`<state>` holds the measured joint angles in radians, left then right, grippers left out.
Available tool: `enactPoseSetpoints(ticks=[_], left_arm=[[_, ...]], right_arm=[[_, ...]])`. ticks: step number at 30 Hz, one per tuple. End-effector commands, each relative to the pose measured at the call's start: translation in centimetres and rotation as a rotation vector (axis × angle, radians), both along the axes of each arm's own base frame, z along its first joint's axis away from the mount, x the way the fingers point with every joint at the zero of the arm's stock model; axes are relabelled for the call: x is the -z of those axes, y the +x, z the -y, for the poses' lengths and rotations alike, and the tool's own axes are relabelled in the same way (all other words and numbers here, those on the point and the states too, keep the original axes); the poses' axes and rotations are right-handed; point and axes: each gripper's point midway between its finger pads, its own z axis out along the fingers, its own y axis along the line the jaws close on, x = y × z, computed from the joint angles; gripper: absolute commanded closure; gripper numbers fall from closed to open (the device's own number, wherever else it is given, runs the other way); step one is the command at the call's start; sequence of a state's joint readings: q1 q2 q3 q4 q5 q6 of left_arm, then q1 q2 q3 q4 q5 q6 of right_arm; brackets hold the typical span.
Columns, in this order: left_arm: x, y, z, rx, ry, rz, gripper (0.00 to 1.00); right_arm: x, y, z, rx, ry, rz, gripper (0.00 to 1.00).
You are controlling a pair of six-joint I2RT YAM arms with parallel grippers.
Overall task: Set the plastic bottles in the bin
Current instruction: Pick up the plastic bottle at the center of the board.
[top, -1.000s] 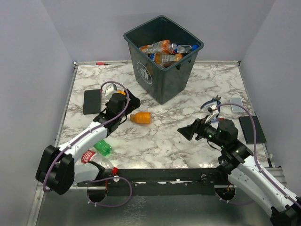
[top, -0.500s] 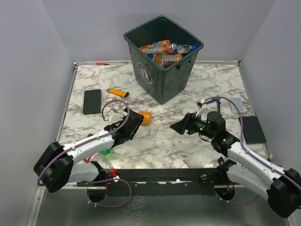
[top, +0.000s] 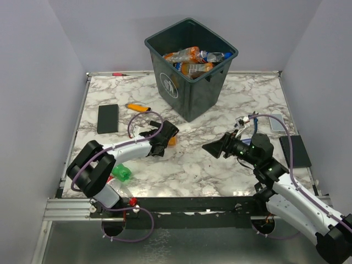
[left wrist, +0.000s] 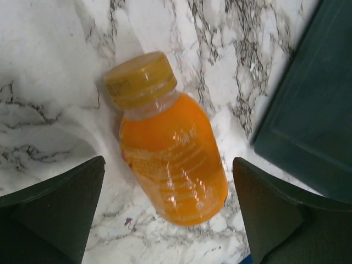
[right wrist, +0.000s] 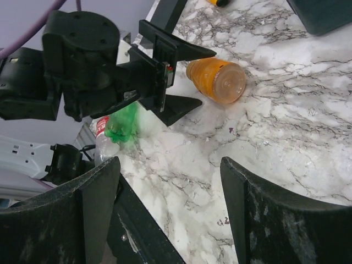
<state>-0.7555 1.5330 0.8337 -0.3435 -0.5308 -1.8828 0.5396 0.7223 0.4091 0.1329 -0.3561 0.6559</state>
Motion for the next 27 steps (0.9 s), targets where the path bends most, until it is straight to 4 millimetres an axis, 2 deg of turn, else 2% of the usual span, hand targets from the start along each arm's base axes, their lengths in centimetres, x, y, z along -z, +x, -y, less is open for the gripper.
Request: enactPoseSetpoints(ticks=[1, 6, 13, 17, 19, 21, 22, 27], left_arm=[[0.8, 1.5, -1.1, -0.052, 0.027, -0.029, 0.01], [1.9, 1.3, -0.9, -0.024, 0.043, -0.047, 0.06], [2.6, 1.3, -0.4, 0.035, 0.020, 0.006, 0.32], [2.2, 1.6, 0.3, 0.137, 0.046, 0.049, 0.39], [1.6, 1.5, 0.6, 0.200, 0.059, 0.078, 0.46], [0.6, 1.3, 0.8, 0.289, 0.094, 0.121, 0.52], [-0.6, 1.5, 1.3, 0.336, 0.095, 0.169, 0.53], [-8.1, 0.8, 2.7, 0.615, 0.150, 0.430, 0.54]], right_arm=[[-1.8, -0.5, 0.1, -0.008, 0.010, 0.017, 0.23], [-2.4, -0.7, 0.2, -0.009, 0.013, 0.032, 0.23], [-3.0, -0.7, 0.2, -0.011, 0.011, 0.037, 0.23], [-3.6, -0.7, 0.5, 0.002, 0.010, 0.047, 0.23], [-4.2, -0.7, 0.6, 0.009, 0.017, 0.060, 0.23], [-4.4, -0.8, 0.8, 0.015, 0.007, 0.057, 0.23], [-4.9, -0.9, 1.0, 0.018, 0.003, 0.064, 0.23], [-7.6, -1.1, 1.8, 0.037, -0.016, 0.132, 0.23]])
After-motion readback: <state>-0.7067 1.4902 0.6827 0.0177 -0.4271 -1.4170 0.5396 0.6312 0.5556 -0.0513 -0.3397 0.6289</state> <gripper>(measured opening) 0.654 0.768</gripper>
